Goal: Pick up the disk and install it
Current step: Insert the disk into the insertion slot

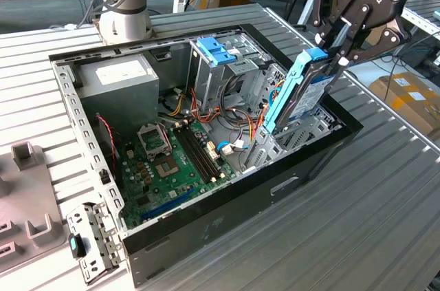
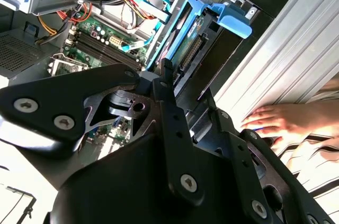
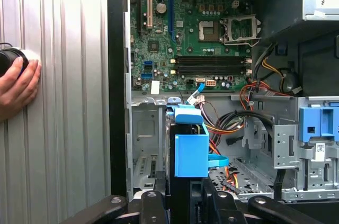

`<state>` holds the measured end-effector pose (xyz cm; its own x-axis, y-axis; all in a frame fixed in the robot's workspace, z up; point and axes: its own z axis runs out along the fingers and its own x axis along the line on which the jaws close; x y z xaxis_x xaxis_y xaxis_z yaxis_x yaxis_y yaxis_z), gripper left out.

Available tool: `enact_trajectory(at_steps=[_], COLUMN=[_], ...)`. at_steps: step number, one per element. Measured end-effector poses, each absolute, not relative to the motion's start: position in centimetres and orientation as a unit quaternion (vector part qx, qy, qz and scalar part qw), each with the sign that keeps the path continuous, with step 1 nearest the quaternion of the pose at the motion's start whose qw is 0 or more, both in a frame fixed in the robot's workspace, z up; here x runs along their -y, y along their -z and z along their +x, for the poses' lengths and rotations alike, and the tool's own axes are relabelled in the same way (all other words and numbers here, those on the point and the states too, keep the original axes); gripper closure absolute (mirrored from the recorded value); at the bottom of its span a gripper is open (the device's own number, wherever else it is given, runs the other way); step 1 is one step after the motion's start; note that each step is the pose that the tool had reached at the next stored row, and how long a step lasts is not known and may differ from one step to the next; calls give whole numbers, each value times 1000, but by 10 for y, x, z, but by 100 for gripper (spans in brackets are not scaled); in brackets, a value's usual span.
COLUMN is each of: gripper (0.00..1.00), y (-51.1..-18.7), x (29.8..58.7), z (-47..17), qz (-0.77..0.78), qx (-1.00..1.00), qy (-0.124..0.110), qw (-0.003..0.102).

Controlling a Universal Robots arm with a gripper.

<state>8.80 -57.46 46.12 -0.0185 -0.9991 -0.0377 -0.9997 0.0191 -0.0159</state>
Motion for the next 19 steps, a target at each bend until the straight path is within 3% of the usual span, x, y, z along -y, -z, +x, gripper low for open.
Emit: enact_trajectory(at_steps=[19], gripper=[65], y=[-437], x=[575], z=[89], qz=[-701], qx=[-713], qy=[-7], qw=[19])
